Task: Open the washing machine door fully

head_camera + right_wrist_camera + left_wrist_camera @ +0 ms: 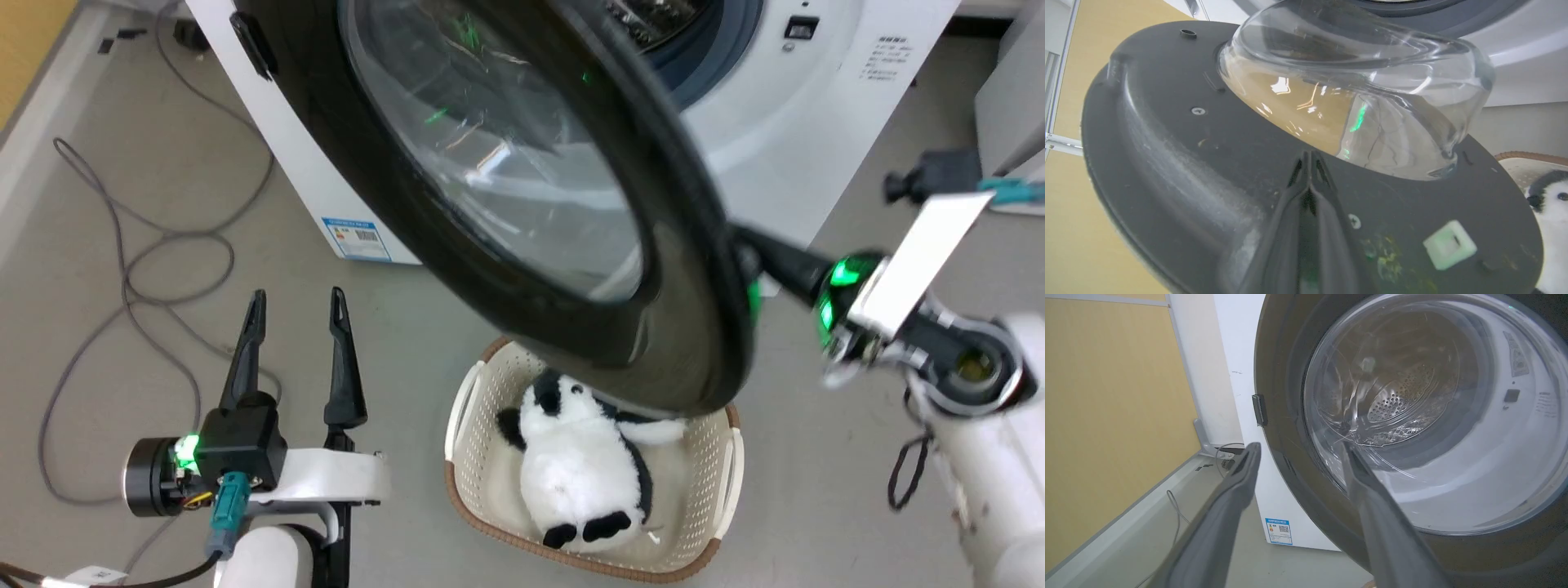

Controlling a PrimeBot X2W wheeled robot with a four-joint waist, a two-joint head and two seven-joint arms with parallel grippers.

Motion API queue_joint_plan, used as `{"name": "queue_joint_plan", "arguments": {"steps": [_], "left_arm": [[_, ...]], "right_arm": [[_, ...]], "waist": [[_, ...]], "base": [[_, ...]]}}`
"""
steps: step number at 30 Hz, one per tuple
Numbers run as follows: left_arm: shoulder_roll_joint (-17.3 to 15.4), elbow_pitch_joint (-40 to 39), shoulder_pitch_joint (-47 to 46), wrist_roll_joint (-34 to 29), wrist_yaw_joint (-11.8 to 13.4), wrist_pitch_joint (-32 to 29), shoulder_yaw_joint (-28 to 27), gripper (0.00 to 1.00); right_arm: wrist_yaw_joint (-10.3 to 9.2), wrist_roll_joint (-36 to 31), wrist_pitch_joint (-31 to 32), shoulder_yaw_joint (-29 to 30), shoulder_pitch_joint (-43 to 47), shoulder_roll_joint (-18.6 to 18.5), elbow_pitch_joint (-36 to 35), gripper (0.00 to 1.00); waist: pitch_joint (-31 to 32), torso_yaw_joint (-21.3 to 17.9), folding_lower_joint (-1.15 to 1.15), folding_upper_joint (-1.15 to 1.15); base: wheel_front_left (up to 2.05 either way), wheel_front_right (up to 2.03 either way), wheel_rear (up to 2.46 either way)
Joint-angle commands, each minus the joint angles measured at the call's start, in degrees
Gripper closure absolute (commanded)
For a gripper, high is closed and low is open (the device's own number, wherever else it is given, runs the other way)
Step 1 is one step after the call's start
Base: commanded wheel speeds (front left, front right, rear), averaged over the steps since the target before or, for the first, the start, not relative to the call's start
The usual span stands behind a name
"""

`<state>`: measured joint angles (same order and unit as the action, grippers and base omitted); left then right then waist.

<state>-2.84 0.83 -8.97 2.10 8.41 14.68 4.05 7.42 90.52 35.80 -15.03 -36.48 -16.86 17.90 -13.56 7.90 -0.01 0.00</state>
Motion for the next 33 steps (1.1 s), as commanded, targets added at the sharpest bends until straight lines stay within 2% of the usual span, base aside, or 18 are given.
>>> {"name": "queue_joint_plan", "arguments": {"steps": [1,12,24,27,33], "left_arm": [[0.0,0.3,0.8,-0.3,-0.2,0.3,0.0,0.00],[0.0,2.0,4.1,-0.3,-1.1,0.3,0.0,0.00],[0.0,3.3,6.2,-0.1,-1.5,0.3,0.3,0.00],[0.0,3.5,7.1,-0.2,-1.6,0.3,0.2,0.00],[-0.1,4.0,8.7,-0.4,-2.2,0.3,-0.5,0.00]], "right_arm": [[0.07,-0.1,0.5,-0.8,2.3,0.3,-1.5,1.00],[0.07,0.3,2.5,-5.6,13.5,2.7,-10.0,1.00],[0.07,0.7,2.8,-10.1,22.2,6.5,-13.9,1.00],[0.07,0.3,0.7,-9.7,24.5,7.5,-14.9,1.00],[0.07,-3.8,-9.3,-5.4,26.7,8.4,-16.3,1.00]], "waist": [[0.9,0.0,0.01,0.00],[5.5,0.1,0.01,0.00],[8.7,0.0,0.01,0.00],[9.9,-0.3,0.01,0.00],[12.0,-1.0,0.01,0.00]], "base": [[0.00,0.00,0.00],[0.00,0.00,0.00],[0.00,0.00,0.00],[0.00,0.00,0.00],[0.00,0.00,0.00]]}}
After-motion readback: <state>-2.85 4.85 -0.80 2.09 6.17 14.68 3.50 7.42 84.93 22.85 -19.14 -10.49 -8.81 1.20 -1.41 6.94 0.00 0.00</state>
